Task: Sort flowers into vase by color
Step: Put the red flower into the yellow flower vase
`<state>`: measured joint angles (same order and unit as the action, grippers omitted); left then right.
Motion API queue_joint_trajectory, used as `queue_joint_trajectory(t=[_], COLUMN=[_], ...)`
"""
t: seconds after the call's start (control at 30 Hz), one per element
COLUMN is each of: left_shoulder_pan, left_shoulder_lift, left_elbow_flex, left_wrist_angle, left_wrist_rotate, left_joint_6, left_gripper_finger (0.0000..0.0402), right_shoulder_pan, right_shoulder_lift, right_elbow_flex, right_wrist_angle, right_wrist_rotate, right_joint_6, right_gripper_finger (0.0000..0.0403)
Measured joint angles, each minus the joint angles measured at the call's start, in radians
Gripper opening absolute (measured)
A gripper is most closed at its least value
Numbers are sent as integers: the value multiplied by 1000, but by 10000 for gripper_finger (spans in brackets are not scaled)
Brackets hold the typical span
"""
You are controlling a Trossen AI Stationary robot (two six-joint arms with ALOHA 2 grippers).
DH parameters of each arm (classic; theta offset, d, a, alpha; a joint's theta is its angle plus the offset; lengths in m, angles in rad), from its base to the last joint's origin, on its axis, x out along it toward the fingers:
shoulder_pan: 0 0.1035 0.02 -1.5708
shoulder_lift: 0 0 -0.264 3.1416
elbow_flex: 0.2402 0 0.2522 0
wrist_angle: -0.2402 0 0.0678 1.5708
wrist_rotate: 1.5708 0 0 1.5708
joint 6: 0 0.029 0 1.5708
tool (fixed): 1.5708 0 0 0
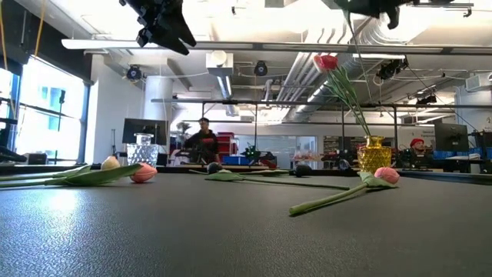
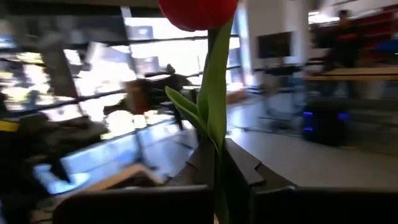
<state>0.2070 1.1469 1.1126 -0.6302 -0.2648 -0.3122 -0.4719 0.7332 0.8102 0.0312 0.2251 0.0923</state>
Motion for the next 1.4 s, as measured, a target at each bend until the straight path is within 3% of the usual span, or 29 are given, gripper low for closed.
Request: queue_joint_trajectory(t=[0.23, 0.47, 0.7, 1.03, 1.17, 1.4], left_shoulder_pan=[16, 14, 14, 14, 14, 14], left_shoulder_lift=[0, 0, 0, 0, 0, 0], left_elbow_flex=[0, 0, 0, 0, 0, 0], left_wrist_angle=[7, 1, -2, -2, -2, -20], left_wrist_rotate=[20, 26, 38, 30, -22, -33], left_joint_6=[0, -34, -35, -52, -95, -104], left_gripper_finger=[165, 165, 165, 165, 165, 165], right_shoulder_pan=[-12, -97, -196, -211, -211, -211], right_shoulder_lift=[-37, -35, -34, -31, -31, -33], right_elbow_flex=[-134, -279, -329, -369, -369, -369], right_wrist_angle=[150, 349, 370, 344, 315, 256], right_wrist_rotate=[160, 227, 174, 150, 150, 149], right_joint_6=[-38, -22, 15, 18, 54, 121], right_gripper_finger=[0, 0, 0, 3, 26, 109])
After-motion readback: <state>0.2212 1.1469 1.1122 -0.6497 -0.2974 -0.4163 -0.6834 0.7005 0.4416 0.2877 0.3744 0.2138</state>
